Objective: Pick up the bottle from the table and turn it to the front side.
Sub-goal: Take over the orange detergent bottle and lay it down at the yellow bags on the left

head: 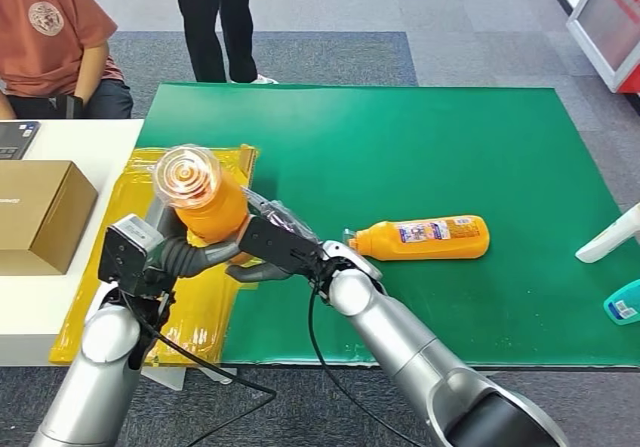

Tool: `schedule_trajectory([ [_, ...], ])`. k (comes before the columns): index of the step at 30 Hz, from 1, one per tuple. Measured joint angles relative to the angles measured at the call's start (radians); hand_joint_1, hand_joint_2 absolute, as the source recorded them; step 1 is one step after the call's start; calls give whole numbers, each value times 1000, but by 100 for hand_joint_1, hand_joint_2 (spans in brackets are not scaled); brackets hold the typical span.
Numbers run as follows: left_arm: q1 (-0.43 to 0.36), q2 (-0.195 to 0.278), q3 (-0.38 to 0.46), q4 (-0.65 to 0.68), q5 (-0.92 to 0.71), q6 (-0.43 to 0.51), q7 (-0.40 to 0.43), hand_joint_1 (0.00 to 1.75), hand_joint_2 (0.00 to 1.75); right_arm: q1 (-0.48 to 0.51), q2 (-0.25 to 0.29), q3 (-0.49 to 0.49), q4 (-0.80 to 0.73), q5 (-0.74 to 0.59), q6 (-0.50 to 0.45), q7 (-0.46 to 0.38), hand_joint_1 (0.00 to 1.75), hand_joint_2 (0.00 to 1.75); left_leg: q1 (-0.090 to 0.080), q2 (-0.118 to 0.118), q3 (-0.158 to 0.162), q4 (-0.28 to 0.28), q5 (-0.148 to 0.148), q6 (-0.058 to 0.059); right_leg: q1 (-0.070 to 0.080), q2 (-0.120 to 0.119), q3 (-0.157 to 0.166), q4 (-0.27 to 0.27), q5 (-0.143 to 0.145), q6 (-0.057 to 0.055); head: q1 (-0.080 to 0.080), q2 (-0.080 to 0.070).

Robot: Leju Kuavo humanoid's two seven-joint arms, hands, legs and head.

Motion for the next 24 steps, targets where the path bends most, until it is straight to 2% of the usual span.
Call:
schedule_trajectory([
  [6, 4, 2, 23, 2, -90, 75, 1, 175, 175, 4, -4, -21, 12, 2, -28, 28, 0, 175, 0, 0, 0, 0, 0, 0, 0, 0, 0, 0, 0, 0, 0, 0],
  [10, 6, 5, 54, -3, -347, 182, 22, 175, 175, 15, -10, -62, 8, 27, -49, 50, 0, 175, 0, 0, 0, 0, 0, 0, 0, 0, 0, 0, 0, 0, 0, 0],
  [14, 6, 4, 134, -17, -625, 245, 68, 175, 175, 40, -12, -125, -49, 65, -45, 85, 0, 175, 0, 0, 0, 0, 0, 0, 0, 0, 0, 0, 0, 0, 0, 0],
  [19, 6, 14, 218, -6, -781, 290, 82, 175, 175, 75, -16, -163, -148, 68, -11, 77, 0, 175, 0, 0, 0, 0, 0, 0, 0, 0, -1, 0, 0, 0, 0, 0],
  [24, 6, 32, 255, 27, -860, 321, 91, 175, 175, 103, -18, -163, -226, 60, 15, 68, 0, 175, 0, 0, -1, 0, 0, 0, 0, 0, -1, 0, 0, 0, 0, 0],
])
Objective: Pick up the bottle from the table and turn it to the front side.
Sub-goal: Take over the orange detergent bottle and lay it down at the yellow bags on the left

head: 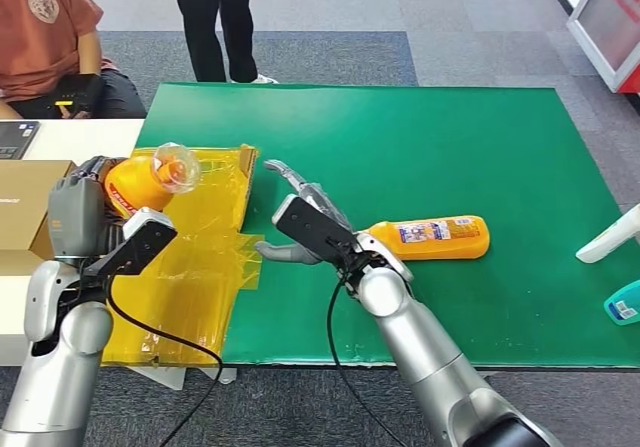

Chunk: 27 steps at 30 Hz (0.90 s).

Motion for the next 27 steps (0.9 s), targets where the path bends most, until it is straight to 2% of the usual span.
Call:
schedule_trajectory([
  [3, 0, 5, 9, 14, -16, 4, 1, 175, 175, 8, -1, 0, -21, -2, 5, -3, 0, 175, 0, 0, 0, 0, 0, 0, 0, 0, 0, 0, 0, 0, 0, 0],
  [6, -3, 17, 10, 35, -106, 19, 23, 175, 175, 14, -2, 7, -38, -14, 23, -19, 0, 175, 0, 0, 0, 0, 0, 0, 0, 0, 0, 0, 0, 0, 0, 0],
  [12, -28, 52, 9, 180, -272, 53, 56, 175, 175, 54, -11, 63, -85, -38, 36, -26, 0, 175, 0, 0, 0, 0, 0, 0, 0, 0, 0, 0, 0, 0, 0, 0],
  [19, -59, 53, 5, 345, -342, 92, 75, 175, 175, 69, -13, 119, -120, -47, 37, -29, 0, 175, 0, 0, 0, 0, 0, 0, 0, 0, 0, 0, 0, 0, 0, 0],
  [27, -122, 45, -20, 524, -467, 127, 151, 175, 175, 69, -14, 162, -122, -51, 35, -29, 0, 175, 0, 0, 0, 0, 0, 0, 0, 0, 0, 0, 0, 0, 0, 0],
])
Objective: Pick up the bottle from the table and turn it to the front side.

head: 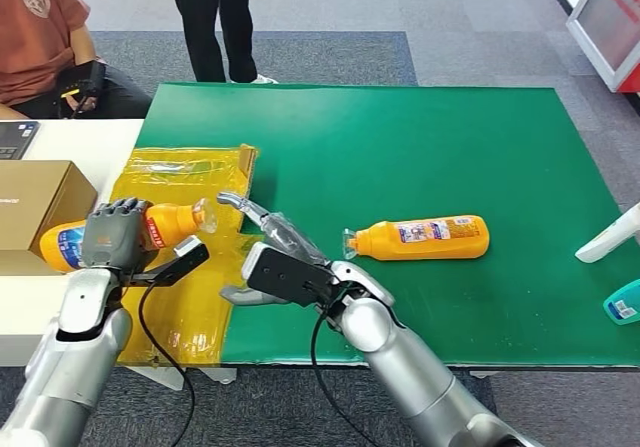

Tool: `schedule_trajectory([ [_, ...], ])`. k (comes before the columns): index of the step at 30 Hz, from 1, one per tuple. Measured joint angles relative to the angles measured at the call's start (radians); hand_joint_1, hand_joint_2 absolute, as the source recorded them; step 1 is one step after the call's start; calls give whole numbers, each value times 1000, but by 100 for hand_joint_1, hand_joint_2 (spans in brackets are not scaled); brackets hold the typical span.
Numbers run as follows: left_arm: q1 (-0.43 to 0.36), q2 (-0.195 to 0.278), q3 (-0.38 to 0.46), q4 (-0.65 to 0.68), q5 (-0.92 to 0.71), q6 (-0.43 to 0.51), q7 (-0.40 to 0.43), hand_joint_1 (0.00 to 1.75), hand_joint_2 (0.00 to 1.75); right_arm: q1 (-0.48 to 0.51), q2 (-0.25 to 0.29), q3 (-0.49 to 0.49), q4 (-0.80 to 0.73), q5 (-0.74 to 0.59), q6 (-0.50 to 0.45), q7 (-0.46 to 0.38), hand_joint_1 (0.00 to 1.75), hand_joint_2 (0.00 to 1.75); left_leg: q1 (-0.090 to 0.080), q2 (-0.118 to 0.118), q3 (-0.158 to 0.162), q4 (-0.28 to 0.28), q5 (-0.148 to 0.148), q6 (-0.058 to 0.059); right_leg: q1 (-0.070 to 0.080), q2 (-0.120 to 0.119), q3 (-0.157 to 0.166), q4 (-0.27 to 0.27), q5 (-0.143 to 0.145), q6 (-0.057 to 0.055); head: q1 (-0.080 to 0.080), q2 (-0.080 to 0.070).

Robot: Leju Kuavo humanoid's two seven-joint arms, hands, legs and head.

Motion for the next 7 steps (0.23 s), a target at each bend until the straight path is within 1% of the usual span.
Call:
schedule_trajectory([
  [7, -24, -19, -13, 89, -10, 8, 6, 175, 175, 1, 0, 15, 0, -4, -1, 1, 0, 175, 0, 0, 0, 0, 0, 0, 0, 0, 0, 0, 0, 0, 0, 0],
])
